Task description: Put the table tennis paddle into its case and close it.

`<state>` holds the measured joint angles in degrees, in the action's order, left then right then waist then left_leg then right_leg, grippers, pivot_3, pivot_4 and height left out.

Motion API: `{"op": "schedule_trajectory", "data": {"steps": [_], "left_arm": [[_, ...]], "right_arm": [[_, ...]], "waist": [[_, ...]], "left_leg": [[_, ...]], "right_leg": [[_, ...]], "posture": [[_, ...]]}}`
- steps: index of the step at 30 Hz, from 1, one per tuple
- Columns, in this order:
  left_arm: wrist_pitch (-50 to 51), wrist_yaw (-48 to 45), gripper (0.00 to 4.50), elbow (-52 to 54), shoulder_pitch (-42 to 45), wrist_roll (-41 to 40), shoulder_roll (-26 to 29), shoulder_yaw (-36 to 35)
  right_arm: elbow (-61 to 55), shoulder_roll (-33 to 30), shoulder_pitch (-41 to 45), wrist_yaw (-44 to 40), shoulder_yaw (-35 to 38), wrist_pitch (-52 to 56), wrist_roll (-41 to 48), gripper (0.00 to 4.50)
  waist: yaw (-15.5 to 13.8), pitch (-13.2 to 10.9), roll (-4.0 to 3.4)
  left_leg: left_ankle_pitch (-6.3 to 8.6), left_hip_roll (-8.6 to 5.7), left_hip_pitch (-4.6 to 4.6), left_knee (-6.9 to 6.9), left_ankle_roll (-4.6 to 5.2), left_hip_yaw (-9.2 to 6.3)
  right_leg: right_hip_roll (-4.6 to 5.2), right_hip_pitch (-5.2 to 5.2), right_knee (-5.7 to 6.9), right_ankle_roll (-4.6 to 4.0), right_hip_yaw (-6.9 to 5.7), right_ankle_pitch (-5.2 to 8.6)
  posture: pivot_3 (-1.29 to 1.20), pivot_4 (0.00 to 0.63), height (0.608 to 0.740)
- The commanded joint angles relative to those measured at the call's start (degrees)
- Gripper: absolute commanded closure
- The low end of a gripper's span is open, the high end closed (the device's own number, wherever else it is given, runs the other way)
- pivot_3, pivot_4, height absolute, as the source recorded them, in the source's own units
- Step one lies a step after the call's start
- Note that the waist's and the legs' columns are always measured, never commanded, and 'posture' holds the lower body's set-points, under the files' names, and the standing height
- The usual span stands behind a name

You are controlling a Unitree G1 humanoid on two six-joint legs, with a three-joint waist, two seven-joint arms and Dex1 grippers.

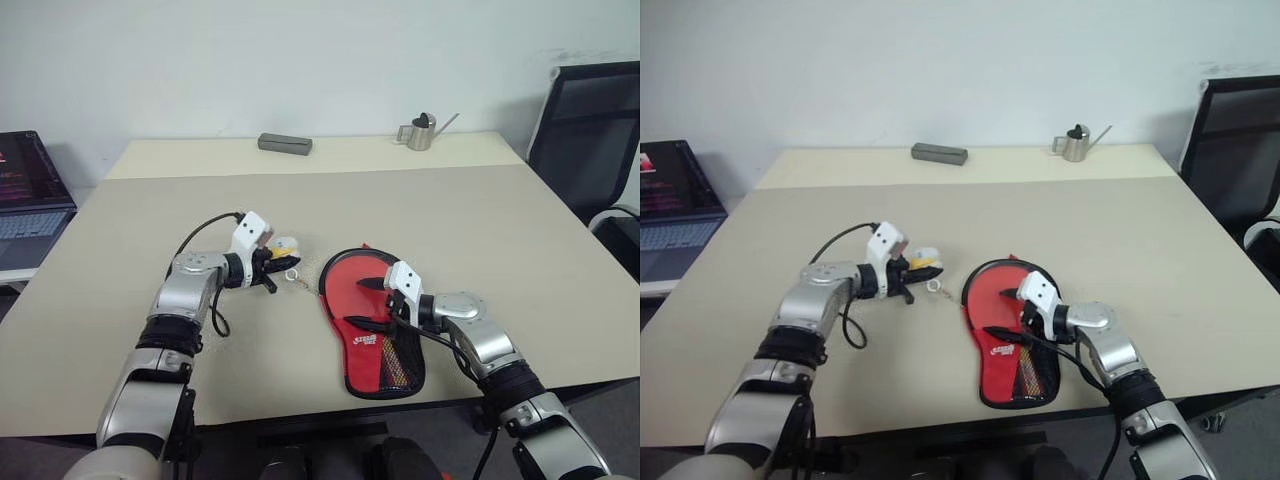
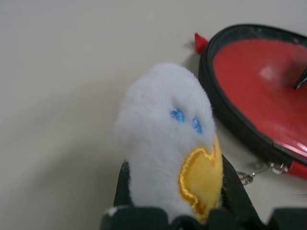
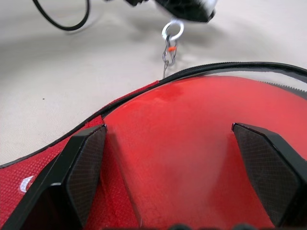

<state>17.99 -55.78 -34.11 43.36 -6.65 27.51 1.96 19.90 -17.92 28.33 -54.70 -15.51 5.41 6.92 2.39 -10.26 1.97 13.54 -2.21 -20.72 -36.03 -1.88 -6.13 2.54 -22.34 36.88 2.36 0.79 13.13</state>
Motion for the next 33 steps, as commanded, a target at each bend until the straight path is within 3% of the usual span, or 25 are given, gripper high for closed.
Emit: {"op": "schedule_trajectory", "data": {"steps": [1, 14, 25, 33], "left_arm": [[-4.6, 0.3, 4.14, -3.3, 5.7, 0.9, -1.3, 0.8], [-22.4, 5.5, 4.14, -31.7, 20.0, 9.2, -5.5, 4.4], [-25.2, 11.7, 4.14, -40.0, 26.6, 12.8, -4.9, 3.2], [-25.6, 15.7, 4.14, -41.8, 29.1, 15.3, -9.2, 3.9]], "right_arm": [[3.3, 0.0, -1.9, 1.6, -3.1, 1.5, -4.3, 0.00], [2.7, 1.6, -3.0, 4.0, -3.8, 2.3, -5.5, 0.00], [-0.2, 2.1, -6.3, 6.2, -4.7, 3.8, -6.1, 0.00], [-1.5, 2.3, -7.0, 6.9, -5.1, 4.8, -5.9, 0.00]], "waist": [[0.0, 0.0, 0.00], [0.8, 0.0, 0.01], [0.9, 0.0, 0.01], [0.9, 0.0, 0.02]], "left_leg": [[0.00, 0.00, 0.00, 0.00, 0.00, 0.00], [0.00, -0.01, 0.02, 0.00, 0.00, 0.07], [0.00, 0.04, 0.01, 0.01, 0.00, 0.08], [0.00, 0.04, -0.03, 0.03, -0.01, 0.06]], "right_leg": [[0.00, 0.00, 0.00, -0.01, -0.01, 0.00], [-0.18, -0.01, 0.02, 0.00, -0.03, 0.00], [-0.27, -0.01, 0.02, 0.02, -0.07, 0.00], [-0.27, -0.02, 0.00, 0.02, -0.12, 0.00]], "posture": [[0.00, 0.150, 0.740], [0.00, 0.150, 0.740], [0.00, 0.150, 0.740], [0.00, 0.150, 0.740]]}}
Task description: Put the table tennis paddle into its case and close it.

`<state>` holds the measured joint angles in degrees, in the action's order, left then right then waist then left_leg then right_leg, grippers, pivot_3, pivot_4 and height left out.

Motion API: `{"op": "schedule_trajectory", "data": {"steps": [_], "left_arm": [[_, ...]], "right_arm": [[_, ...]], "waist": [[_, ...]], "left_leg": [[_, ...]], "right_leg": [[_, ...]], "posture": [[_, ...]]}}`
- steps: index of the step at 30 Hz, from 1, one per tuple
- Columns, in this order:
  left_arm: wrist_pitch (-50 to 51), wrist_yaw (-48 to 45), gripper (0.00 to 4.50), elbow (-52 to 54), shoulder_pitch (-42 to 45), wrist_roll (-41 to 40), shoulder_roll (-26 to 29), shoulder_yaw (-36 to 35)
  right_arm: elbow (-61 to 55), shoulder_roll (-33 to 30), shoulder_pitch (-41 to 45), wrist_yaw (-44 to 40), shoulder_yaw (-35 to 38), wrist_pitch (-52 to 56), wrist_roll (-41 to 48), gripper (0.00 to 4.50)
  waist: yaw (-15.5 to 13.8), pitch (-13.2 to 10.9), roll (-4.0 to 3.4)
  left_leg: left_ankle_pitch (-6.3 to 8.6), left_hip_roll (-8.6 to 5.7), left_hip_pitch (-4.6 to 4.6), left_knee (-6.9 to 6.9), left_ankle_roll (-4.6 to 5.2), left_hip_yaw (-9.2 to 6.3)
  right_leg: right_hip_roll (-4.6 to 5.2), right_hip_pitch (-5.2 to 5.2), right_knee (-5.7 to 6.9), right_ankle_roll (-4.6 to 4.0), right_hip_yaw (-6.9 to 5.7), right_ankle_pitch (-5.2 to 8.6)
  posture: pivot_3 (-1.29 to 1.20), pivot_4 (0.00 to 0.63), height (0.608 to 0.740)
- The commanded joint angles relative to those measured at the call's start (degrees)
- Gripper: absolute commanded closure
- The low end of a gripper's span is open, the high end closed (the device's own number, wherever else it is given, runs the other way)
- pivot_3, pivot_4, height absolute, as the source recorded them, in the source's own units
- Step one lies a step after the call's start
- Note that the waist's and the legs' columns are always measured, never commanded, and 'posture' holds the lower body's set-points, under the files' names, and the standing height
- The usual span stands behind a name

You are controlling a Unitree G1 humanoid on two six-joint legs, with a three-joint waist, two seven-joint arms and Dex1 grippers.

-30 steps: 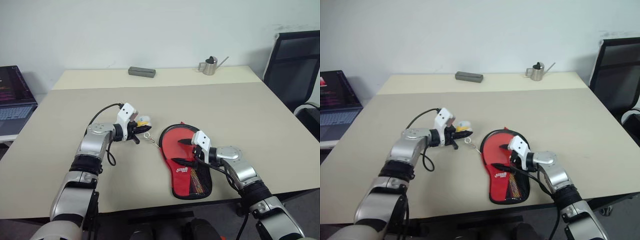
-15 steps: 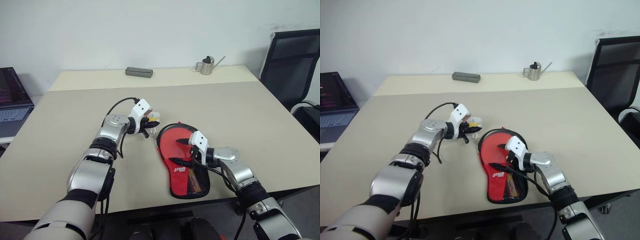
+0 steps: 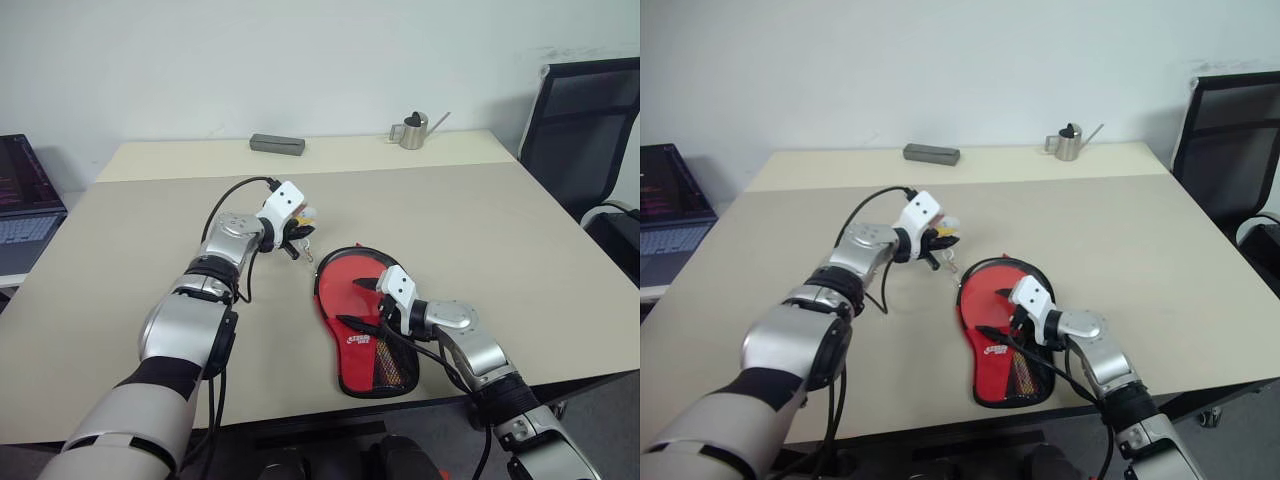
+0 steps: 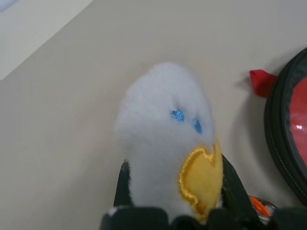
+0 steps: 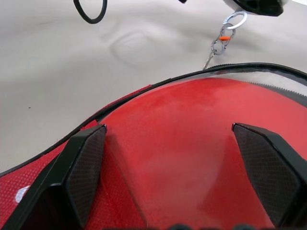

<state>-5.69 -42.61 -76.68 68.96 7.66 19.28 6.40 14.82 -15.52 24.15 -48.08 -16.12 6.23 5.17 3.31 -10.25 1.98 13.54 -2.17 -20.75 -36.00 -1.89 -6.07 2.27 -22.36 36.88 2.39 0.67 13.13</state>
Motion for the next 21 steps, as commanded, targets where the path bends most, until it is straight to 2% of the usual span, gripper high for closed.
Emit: {"op": "schedule_trajectory", "data": {"steps": [1, 9, 21], "left_arm": [[-2.0, 3.2, 4.14, 0.6, 3.7, 1.3, -1.4, -0.5], [-2.6, 9.8, 4.14, -0.8, 6.1, 5.4, -5.9, 0.5], [-3.6, 17.5, 4.14, -1.8, 8.3, 12.0, -9.1, 2.4]], "right_arm": [[3.3, -0.1, -2.9, 0.4, -4.6, 4.2, -4.1, 0.00], [1.6, -0.3, -3.4, 0.9, -4.6, 5.8, -3.6, 0.00], [-7.4, -3.9, -8.8, 0.4, -4.7, 10.7, -2.5, 0.00]], "waist": [[0.0, 0.0, 0.00], [0.1, 0.0, 0.00], [-0.7, 0.0, 0.00]], "left_leg": [[0.00, 0.00, 0.00, 0.00, 0.00, 0.01], [0.00, 0.01, -0.01, 0.02, 0.00, 0.01], [0.13, -0.10, -0.14, 0.03, -0.19, -0.02]], "right_leg": [[0.00, 0.00, 0.00, 0.00, 0.01, 0.00], [-0.01, -0.01, -0.02, 0.01, 0.00, 0.01], [0.11, -0.02, -0.11, 0.32, -0.04, 0.20]], "posture": [[0.00, 0.150, 0.740], [0.00, 0.150, 0.740], [0.00, 0.150, 0.740]]}}
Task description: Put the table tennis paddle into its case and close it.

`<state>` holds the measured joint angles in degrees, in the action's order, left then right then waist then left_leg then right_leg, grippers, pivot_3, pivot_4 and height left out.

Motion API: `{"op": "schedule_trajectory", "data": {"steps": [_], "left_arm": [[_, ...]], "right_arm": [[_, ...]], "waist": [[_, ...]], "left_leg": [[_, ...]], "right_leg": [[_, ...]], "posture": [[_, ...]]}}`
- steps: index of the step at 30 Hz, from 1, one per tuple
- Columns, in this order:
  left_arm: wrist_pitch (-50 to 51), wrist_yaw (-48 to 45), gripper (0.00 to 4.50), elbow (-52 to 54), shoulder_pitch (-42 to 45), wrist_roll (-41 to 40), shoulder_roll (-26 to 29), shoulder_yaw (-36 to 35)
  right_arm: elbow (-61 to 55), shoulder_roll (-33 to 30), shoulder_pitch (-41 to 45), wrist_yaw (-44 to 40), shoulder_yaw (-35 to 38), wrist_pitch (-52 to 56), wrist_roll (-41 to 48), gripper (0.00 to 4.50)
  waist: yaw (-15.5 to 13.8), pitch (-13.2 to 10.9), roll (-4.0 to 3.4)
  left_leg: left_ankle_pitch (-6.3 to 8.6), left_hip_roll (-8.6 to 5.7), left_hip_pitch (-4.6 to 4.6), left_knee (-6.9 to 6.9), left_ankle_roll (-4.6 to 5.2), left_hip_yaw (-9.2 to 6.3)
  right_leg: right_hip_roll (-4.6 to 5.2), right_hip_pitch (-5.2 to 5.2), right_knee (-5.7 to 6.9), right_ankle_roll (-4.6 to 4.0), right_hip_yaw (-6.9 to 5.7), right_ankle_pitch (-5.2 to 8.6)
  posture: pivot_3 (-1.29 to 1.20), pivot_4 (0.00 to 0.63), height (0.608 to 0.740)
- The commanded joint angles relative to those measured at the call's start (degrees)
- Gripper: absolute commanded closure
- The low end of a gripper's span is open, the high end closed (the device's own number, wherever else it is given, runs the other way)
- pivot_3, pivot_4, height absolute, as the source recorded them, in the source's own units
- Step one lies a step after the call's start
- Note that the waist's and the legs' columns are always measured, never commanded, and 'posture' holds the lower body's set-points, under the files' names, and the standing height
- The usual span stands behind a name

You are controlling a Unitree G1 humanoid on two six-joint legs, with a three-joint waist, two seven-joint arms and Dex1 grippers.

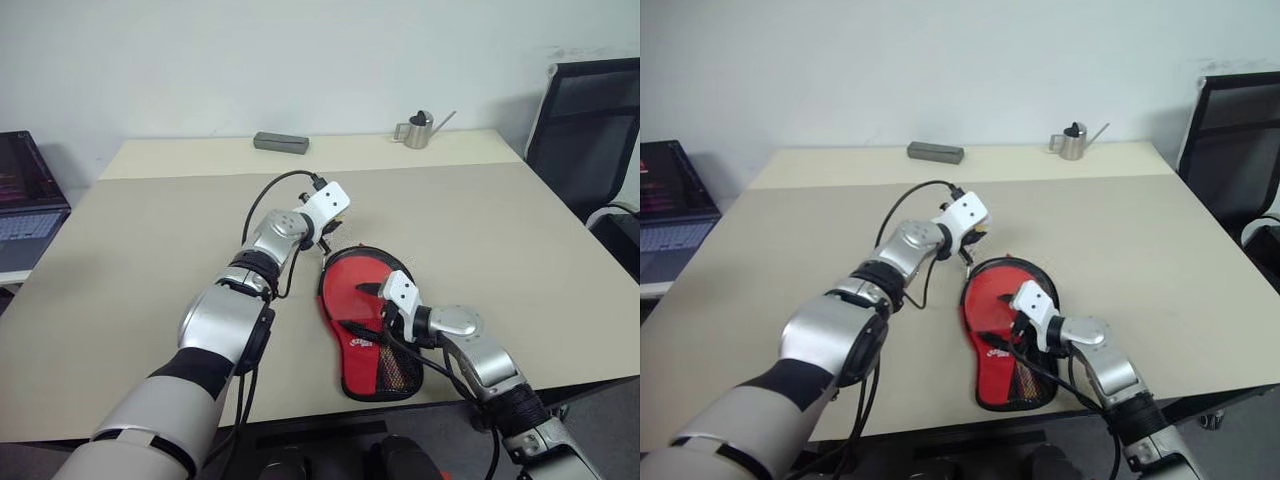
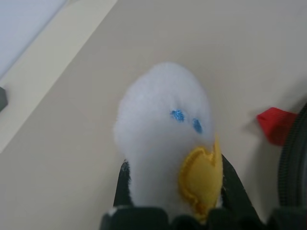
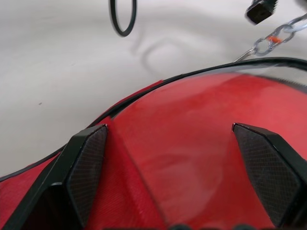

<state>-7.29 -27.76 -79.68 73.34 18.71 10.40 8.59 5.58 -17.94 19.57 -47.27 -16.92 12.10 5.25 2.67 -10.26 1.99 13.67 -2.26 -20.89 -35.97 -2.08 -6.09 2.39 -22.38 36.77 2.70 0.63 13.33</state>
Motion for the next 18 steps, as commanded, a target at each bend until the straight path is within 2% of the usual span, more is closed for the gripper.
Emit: {"op": "schedule_trajectory", "data": {"steps": [1, 10, 18], "left_arm": [[-2.0, 3.3, 4.14, 1.1, 4.2, 1.3, -0.4, 0.1], [-1.8, 7.5, 4.14, 0.8, 6.7, 3.5, -2.1, 0.1], [-2.5, 7.6, 4.14, 0.7, 5.2, 6.3, -5.3, 2.1]], "right_arm": [[0.9, -1.6, -4.8, -0.3, -4.0, 5.3, -2.6, 0.00], [-3.9, -2.1, -7.5, 0.8, -4.6, 8.1, -2.3, 0.00], [-5.7, -2.0, -7.8, 1.3, -4.6, 9.8, -2.1, 0.00]], "waist": [[-0.2, 0.0, 0.01], [-0.5, 0.0, 0.01], [-0.5, 0.0, 0.01]], "left_leg": [[0.02, 0.00, -0.01, 0.00, -0.03, 0.00], [0.39, 0.01, -0.02, 0.00, -0.21, -0.05], [0.59, 0.01, 0.01, -0.01, -0.24, -0.05]], "right_leg": [[0.00, 0.00, -0.01, 0.03, -0.01, 0.02], [0.01, 0.00, 0.03, 0.23, -0.06, 0.43], [0.00, 0.00, 0.07, 0.19, -0.08, 0.61]], "posture": [[0.00, 0.150, 0.740], [0.00, 0.150, 0.740], [0.00, 0.150, 0.740]]}}
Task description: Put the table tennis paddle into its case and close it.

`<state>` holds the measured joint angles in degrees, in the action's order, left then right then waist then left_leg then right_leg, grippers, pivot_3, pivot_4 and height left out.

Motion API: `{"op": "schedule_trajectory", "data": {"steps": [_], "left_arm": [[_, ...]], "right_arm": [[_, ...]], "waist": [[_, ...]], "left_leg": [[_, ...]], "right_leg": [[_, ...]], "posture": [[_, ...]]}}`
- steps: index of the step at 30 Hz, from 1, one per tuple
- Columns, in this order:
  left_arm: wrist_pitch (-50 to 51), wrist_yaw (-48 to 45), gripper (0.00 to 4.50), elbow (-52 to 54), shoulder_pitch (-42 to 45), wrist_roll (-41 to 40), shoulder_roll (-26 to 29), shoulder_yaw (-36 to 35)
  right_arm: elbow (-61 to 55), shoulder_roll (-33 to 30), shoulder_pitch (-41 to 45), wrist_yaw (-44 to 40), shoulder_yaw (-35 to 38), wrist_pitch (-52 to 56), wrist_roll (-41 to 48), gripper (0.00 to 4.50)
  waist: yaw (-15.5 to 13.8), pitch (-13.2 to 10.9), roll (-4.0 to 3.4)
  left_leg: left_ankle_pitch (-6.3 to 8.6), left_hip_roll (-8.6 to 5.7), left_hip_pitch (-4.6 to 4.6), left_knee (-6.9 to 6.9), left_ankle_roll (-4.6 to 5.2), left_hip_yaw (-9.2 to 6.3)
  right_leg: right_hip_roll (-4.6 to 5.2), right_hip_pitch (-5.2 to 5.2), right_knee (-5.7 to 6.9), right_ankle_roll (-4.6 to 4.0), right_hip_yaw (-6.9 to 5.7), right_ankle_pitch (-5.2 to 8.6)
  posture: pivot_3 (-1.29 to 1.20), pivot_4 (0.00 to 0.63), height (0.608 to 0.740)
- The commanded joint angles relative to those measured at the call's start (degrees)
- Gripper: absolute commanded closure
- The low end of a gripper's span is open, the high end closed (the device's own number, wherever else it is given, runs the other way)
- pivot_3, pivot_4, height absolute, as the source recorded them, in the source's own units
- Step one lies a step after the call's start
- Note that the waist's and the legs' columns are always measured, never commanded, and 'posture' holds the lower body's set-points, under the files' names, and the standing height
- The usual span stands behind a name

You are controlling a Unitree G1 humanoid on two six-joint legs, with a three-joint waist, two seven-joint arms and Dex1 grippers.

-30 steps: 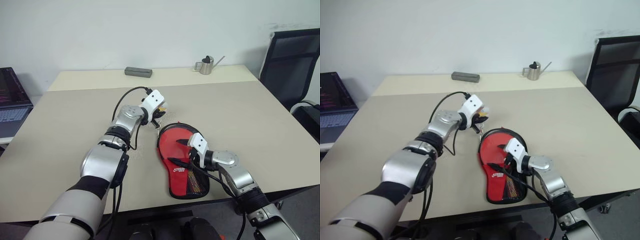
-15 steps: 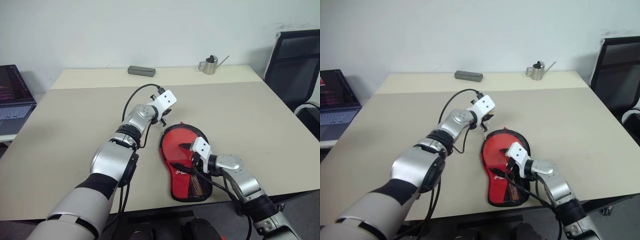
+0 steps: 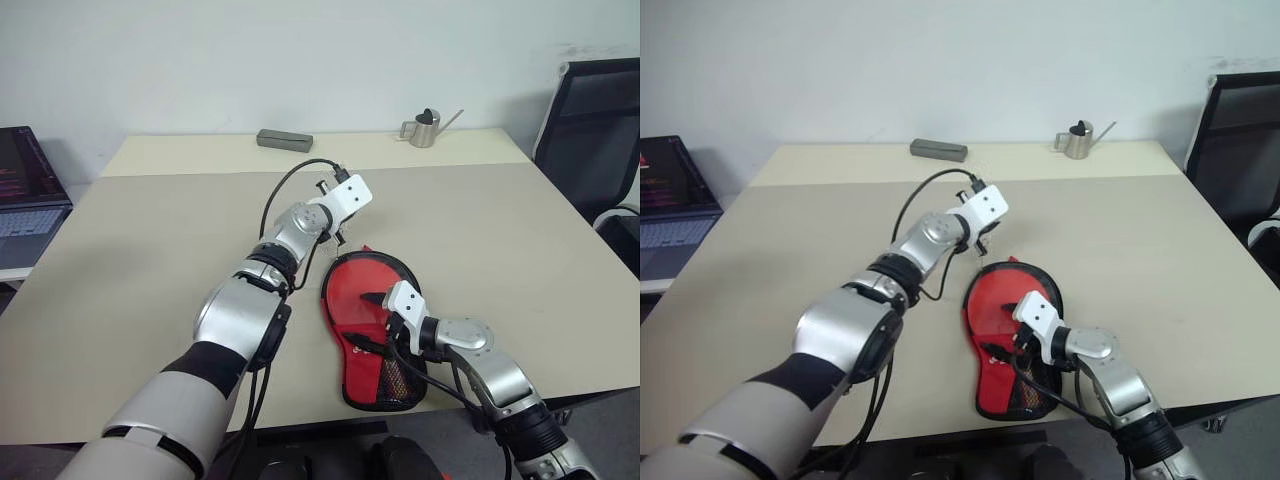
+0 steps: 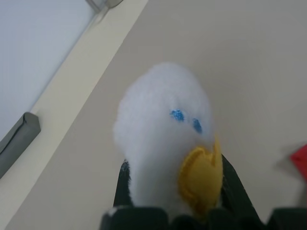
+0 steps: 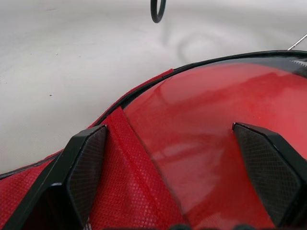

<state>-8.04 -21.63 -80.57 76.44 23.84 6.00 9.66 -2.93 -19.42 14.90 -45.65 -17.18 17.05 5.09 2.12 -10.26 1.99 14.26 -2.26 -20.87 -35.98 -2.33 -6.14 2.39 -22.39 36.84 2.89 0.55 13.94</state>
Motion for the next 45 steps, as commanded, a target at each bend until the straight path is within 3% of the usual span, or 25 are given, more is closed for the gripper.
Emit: {"op": "schedule_trajectory", "data": {"steps": [1, 18, 37, 45], "left_arm": [[-1.8, 1.7, 4.14, 1.6, 2.0, 1.5, -1.3, 1.2], [0.7, 6.2, 4.14, 1.2, 3.1, 4.1, -3.7, 2.1], [0.7, -2.9, 4.14, 1.1, -3.1, 5.8, -7.9, 6.1], [0.5, -4.0, 1.22, 1.3, -3.6, 4.2, -8.2, 4.9]], "right_arm": [[2.6, -0.5, -3.2, -0.2, -4.4, 5.0, -1.9, 0.00], [-2.2, -0.4, -5.0, 1.3, -5.4, 8.2, -2.0, 0.00], [-1.3, 2.0, -4.1, 2.3, -5.5, 8.3, -2.5, 0.00], [-0.1, 2.4, -3.4, 2.0, -5.6, 7.6, -2.7, 0.00]], "waist": [[0.0, 0.0, 0.00], [-0.1, 0.0, 0.00], [0.3, 0.0, 0.00], [0.4, 0.3, 0.01]], "left_leg": [[0.00, 0.00, 0.00, 0.00, 0.00, 0.00], [0.12, 0.00, 0.00, 0.00, 0.01, -0.01], [0.17, 0.05, 0.08, -0.01, 0.01, 0.03], [0.17, 0.06, 0.14, -0.02, 0.01, 0.02]], "right_leg": [[0.00, 0.00, 0.01, -0.01, 0.00, 0.01], [0.00, 0.00, 0.01, -0.01, -0.01, 0.11], [-0.07, 0.00, 0.08, -0.08, 0.04, 0.17], [-0.07, 0.05, 0.13, -0.08, 0.03, 0.17]], "posture": [[0.00, 0.150, 0.740], [0.00, 0.150, 0.740], [0.00, 0.150, 0.740], [0.00, 0.150, 0.740]]}}
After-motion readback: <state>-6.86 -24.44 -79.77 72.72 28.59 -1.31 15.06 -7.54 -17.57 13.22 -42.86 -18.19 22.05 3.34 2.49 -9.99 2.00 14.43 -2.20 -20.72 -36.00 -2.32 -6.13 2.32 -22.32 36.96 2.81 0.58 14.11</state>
